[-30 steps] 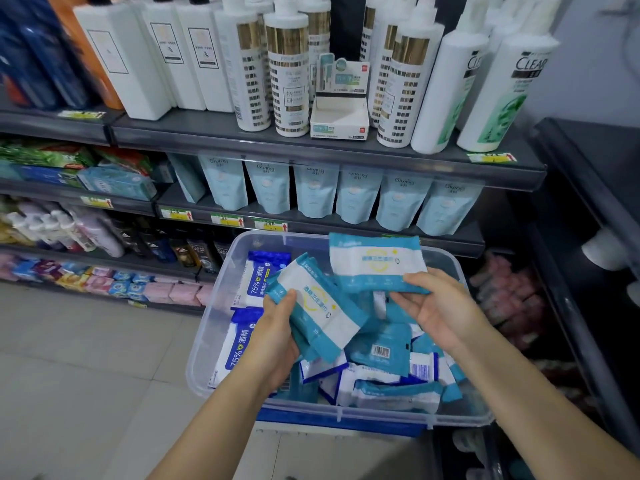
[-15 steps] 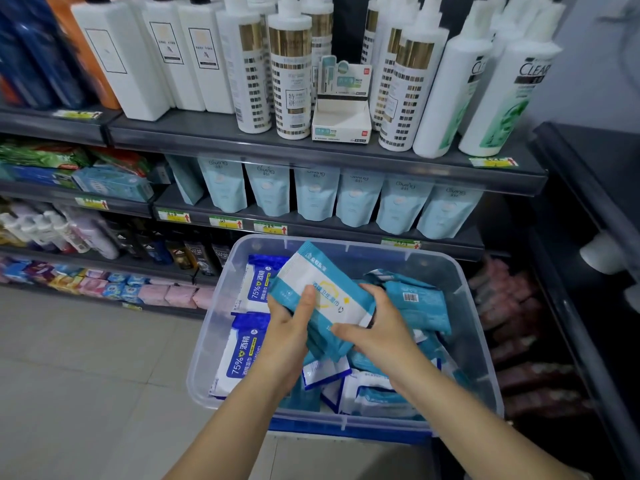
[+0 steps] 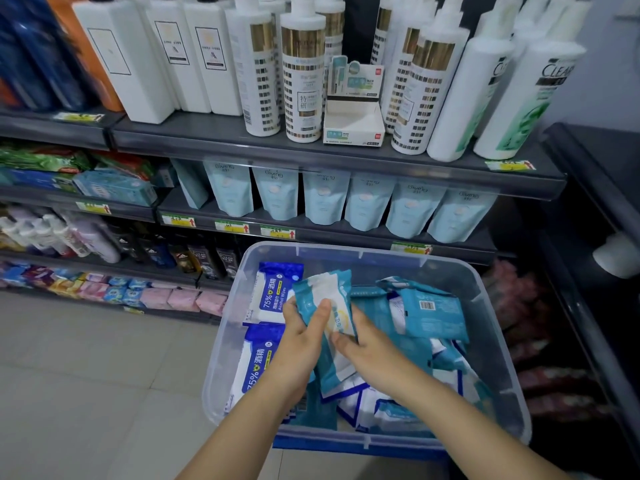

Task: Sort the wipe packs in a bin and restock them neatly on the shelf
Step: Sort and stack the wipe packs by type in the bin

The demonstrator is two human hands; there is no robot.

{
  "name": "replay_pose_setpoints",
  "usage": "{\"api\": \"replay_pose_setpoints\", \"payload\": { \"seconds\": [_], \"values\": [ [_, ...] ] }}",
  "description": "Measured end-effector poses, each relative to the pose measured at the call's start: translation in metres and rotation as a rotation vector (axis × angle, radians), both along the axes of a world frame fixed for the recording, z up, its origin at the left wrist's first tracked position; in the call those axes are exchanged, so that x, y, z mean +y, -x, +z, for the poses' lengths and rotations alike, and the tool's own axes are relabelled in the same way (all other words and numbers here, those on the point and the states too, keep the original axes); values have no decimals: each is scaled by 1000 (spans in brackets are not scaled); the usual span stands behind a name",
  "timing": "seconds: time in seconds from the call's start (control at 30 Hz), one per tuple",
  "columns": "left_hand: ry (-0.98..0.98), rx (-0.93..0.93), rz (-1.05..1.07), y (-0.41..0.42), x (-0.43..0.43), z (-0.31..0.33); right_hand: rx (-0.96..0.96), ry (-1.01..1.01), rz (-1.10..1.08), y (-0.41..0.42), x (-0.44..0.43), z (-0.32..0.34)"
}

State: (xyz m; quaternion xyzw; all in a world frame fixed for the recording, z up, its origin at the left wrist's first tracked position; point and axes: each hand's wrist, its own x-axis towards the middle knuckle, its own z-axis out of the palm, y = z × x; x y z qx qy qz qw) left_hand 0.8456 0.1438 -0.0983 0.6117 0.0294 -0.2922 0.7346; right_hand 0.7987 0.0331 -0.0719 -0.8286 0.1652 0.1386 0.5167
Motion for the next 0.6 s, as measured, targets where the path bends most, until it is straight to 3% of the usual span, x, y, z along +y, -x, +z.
{"api": "replay_pose_setpoints", "payload": {
  "seconds": [0.27,0.6],
  "values": [
    [-29,23,10,-20,4,-3,18,-114,-197,-12,-10,-11],
    [-88,39,-157,-15,-15,-2,22,-165,-231,0,-30,-15]
  ]
}}
